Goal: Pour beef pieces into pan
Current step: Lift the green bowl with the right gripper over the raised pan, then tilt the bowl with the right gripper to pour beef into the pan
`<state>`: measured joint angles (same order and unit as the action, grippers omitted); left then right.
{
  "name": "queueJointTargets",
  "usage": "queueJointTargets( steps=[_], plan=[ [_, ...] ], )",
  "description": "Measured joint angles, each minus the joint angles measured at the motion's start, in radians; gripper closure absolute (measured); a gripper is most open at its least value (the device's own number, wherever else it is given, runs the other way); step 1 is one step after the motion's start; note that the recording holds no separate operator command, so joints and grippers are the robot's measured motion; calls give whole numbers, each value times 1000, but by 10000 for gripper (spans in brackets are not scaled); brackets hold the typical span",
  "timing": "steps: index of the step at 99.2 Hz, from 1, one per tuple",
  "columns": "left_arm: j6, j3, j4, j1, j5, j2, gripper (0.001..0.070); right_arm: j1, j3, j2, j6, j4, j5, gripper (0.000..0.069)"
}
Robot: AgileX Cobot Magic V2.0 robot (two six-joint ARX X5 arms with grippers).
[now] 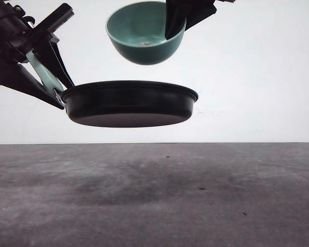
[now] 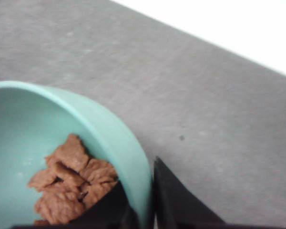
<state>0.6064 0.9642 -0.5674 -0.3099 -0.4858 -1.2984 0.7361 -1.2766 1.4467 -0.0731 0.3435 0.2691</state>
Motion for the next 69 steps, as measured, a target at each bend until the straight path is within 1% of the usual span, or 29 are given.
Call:
queueJointTargets(
  steps=[20,32,43,50,58,69],
  plan=[
    [2,68,-12,0,-1,0,581,48,91,0,25,-71,148,669],
    [1,96,-40,0,3,0,581,89,145,3,35,-131,216,669],
    [1,97,-43,0,2,0,581,124,156,3,71,-183,268,669],
    [0,99,-55,0,2,0,581,155,156,3,113,-233,330,669],
    [-1,99,-71,0,1,0,581,194,156,3,183,-306,400,669],
    [-3,99,-76,0,1,0,581,228,156,3,305,-406,416,669]
  ],
)
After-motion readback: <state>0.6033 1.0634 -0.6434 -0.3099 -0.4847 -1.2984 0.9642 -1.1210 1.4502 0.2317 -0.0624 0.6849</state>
